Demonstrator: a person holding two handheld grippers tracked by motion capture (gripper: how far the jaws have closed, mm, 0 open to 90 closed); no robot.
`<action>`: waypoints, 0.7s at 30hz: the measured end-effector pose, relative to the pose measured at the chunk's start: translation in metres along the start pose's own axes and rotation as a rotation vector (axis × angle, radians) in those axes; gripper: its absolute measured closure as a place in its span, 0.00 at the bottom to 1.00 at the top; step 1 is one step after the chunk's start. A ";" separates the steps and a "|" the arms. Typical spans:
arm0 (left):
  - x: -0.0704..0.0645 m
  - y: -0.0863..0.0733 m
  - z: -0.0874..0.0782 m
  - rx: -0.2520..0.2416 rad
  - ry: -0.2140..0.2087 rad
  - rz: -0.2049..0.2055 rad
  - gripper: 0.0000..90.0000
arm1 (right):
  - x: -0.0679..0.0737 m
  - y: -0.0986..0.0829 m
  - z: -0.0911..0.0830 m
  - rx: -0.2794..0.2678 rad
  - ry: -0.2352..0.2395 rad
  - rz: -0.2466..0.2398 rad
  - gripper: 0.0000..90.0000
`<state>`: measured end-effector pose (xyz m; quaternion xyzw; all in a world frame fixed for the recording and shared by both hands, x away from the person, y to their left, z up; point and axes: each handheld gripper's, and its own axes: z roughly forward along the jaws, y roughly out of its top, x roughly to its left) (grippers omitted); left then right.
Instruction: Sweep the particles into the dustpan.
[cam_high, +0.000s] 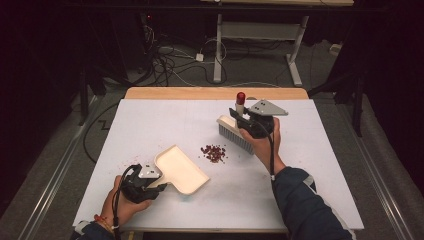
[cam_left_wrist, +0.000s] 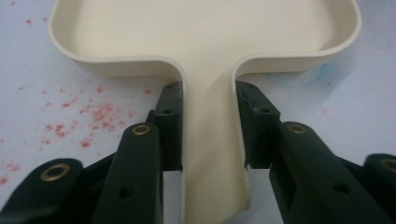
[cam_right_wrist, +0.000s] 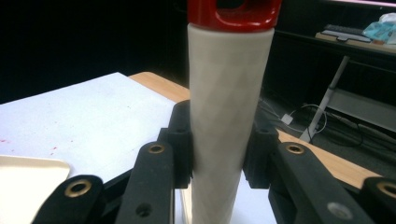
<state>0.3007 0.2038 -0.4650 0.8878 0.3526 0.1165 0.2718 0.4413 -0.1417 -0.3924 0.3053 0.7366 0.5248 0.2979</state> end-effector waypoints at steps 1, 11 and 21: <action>0.000 0.001 0.001 0.004 0.001 0.003 0.71 | 0.001 -0.001 0.003 -0.001 -0.001 0.002 0.77; -0.003 0.006 0.004 0.014 -0.002 -0.003 0.71 | 0.013 -0.001 0.005 0.000 0.039 0.001 0.77; -0.006 0.015 0.009 0.036 -0.016 -0.029 0.71 | 0.029 -0.001 0.004 0.013 0.057 -0.020 0.77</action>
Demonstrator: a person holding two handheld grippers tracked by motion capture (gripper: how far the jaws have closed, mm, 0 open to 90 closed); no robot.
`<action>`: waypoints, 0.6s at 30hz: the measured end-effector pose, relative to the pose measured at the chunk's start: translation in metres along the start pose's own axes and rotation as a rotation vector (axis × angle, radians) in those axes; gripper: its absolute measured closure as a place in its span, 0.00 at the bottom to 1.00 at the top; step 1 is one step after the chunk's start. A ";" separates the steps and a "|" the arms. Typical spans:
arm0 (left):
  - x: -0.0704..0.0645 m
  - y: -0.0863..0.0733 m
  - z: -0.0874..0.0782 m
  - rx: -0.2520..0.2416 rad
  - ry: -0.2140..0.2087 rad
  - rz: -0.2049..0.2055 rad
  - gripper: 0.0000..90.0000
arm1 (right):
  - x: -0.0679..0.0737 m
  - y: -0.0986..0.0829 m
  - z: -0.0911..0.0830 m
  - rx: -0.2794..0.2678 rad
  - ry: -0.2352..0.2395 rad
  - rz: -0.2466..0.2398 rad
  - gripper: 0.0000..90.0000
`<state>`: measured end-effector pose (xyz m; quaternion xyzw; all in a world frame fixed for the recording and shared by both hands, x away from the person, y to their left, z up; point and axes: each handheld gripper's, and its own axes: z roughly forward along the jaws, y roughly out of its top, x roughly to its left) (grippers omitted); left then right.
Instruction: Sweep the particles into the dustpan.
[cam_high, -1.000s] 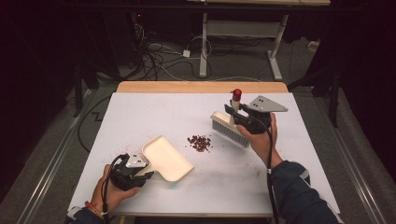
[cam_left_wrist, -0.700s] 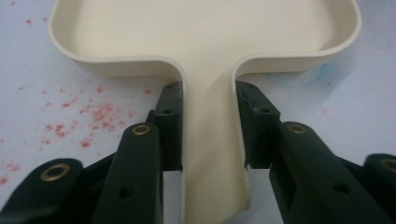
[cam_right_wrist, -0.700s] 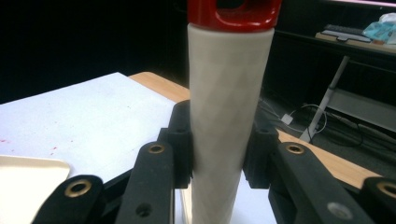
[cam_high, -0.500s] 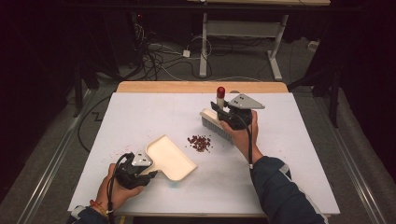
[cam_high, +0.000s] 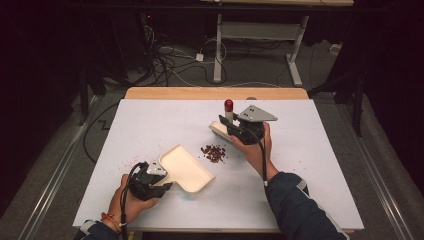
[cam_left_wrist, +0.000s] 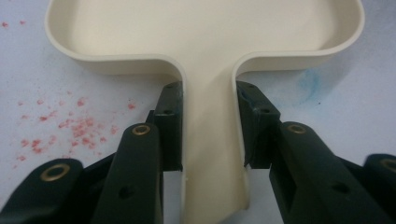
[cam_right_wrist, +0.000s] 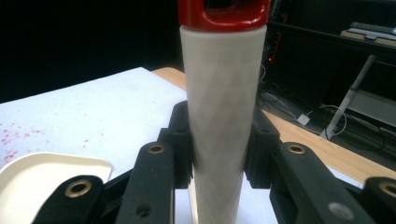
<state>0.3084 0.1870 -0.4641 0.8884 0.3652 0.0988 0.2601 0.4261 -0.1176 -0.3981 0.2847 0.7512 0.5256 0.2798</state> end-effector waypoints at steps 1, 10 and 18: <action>0.000 0.001 0.000 0.001 0.000 -0.003 0.71 | 0.004 0.000 0.001 0.004 0.003 -0.005 0.76; -0.003 0.008 0.004 0.012 0.006 -0.015 0.71 | 0.023 0.002 0.000 -0.012 0.041 0.008 0.77; -0.007 0.017 0.009 0.017 0.009 -0.010 0.71 | 0.040 0.003 0.003 -0.009 0.050 -0.013 0.76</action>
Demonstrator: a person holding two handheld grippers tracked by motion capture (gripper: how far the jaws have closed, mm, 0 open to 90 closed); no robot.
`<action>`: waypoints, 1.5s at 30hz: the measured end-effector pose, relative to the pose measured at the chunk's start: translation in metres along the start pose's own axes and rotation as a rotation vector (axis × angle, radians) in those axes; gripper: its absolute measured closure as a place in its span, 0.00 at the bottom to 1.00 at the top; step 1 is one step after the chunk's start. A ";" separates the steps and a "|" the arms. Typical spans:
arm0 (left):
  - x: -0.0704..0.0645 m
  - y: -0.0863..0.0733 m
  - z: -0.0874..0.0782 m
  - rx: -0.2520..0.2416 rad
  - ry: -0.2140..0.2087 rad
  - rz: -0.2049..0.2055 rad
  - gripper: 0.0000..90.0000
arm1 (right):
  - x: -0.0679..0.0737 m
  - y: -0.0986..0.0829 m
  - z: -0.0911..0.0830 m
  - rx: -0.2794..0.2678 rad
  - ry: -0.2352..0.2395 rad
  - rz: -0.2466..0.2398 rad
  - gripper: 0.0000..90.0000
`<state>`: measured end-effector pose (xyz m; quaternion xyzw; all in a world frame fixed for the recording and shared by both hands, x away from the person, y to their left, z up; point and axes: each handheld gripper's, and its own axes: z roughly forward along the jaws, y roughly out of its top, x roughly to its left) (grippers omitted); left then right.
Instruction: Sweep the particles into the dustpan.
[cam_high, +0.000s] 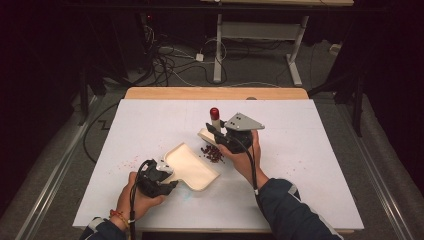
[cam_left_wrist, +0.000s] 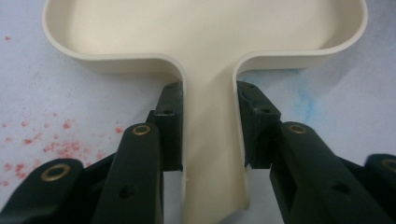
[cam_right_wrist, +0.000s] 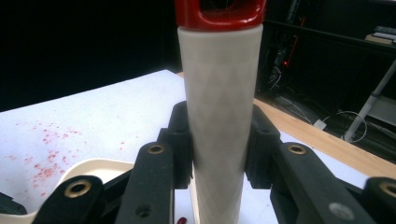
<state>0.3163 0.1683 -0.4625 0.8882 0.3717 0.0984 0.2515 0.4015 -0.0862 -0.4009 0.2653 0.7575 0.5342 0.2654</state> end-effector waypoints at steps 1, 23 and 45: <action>-0.001 0.001 0.001 0.002 0.000 -0.002 0.71 | 0.002 0.000 0.000 0.000 0.002 0.006 0.76; -0.008 0.016 0.011 0.006 -0.021 0.011 0.71 | 0.004 -0.005 -0.012 -0.032 0.005 0.001 0.77; -0.012 0.027 0.018 0.034 -0.023 0.001 0.71 | 0.037 -0.006 -0.029 -0.036 0.057 -0.088 0.77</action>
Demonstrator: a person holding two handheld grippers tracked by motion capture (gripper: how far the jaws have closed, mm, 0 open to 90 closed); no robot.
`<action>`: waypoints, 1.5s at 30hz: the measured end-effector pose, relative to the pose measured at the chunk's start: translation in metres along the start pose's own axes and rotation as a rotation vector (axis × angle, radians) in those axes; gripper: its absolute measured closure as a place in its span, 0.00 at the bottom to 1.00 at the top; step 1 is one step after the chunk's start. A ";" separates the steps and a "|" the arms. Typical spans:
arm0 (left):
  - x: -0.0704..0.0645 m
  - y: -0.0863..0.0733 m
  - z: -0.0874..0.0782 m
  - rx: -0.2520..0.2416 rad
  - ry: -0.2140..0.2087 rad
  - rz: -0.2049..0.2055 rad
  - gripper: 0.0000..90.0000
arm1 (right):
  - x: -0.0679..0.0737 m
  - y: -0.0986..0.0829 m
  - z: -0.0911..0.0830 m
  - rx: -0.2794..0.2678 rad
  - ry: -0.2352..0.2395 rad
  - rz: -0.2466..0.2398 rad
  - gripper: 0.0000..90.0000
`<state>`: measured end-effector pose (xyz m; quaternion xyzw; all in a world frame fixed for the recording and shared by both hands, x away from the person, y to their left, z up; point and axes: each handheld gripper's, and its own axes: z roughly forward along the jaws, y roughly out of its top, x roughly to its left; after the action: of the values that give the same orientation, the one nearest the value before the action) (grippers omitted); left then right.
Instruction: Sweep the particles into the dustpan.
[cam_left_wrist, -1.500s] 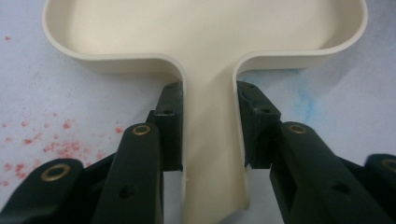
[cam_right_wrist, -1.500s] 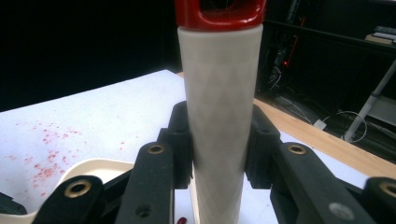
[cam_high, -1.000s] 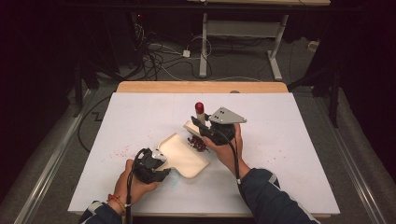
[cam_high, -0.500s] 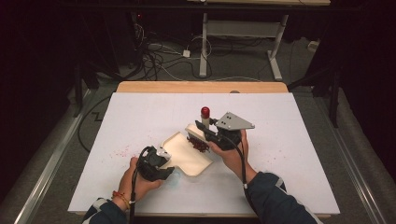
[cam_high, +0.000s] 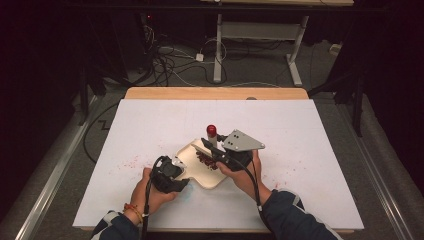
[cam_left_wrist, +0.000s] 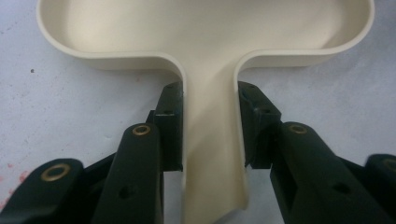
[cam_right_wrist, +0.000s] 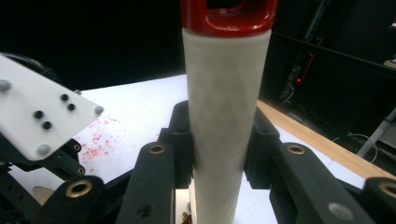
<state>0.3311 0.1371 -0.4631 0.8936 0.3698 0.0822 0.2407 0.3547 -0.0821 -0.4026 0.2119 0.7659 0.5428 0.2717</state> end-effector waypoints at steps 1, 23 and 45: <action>0.000 0.001 0.000 0.001 -0.003 -0.004 0.71 | 0.002 0.000 0.000 0.000 0.002 -0.010 0.77; -0.003 -0.002 0.000 0.021 0.035 0.033 0.71 | -0.019 0.013 -0.051 -0.070 -0.041 0.006 0.77; -0.010 -0.017 -0.008 0.037 0.036 0.047 0.71 | -0.022 -0.018 -0.092 0.068 -0.055 0.006 0.77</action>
<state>0.3113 0.1435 -0.4646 0.9048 0.3544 0.0971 0.2154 0.3117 -0.1678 -0.3911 0.2382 0.7756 0.5112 0.2836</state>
